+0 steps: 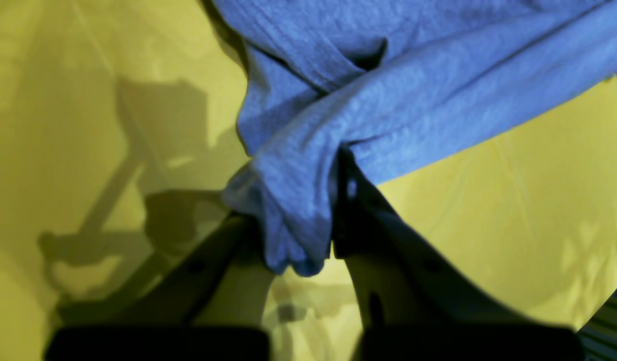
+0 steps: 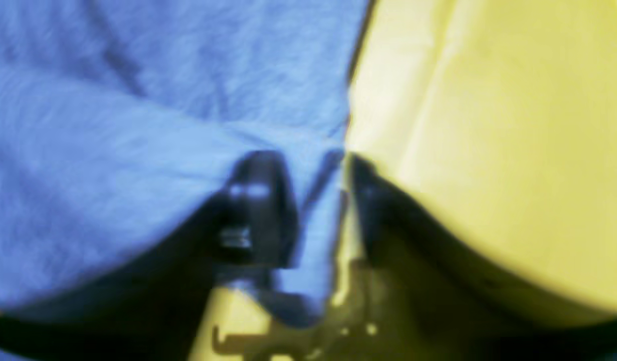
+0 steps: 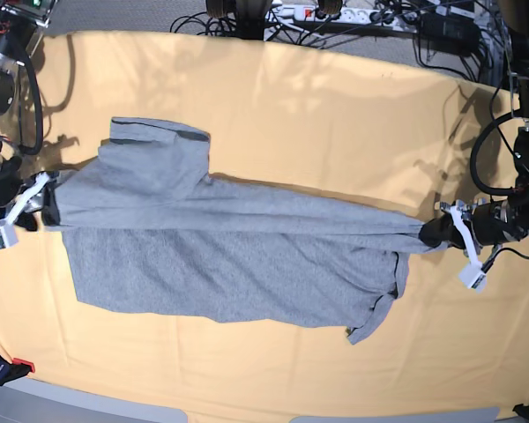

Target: Layout the t-shirt on the table in an organized manner, then fold the t-shirt properly

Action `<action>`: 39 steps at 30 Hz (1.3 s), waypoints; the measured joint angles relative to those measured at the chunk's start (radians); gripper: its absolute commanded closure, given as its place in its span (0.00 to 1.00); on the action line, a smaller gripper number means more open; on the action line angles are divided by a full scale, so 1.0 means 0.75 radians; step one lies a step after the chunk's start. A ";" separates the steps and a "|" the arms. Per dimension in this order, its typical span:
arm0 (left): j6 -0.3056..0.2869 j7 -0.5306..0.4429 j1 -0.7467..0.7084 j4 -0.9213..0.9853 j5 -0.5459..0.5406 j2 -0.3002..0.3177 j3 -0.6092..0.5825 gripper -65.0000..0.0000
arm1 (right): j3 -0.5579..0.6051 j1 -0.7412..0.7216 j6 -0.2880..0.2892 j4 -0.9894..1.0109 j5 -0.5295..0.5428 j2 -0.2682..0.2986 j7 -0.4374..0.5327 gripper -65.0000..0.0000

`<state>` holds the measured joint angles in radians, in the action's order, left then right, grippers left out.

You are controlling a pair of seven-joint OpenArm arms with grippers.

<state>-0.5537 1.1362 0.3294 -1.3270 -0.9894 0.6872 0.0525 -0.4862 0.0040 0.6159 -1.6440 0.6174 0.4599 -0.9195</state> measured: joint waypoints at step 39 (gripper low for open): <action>-0.004 0.007 -0.003 0.000 -0.028 0.000 0.000 1.00 | -0.183 0.330 0.103 -0.023 0.711 -0.296 -0.502 0.28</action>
<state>-0.5568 1.1412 0.3271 -1.3270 -1.0103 0.6872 0.0525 -0.6235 0.2512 0.6930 -1.6611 1.1503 0.2382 -1.2957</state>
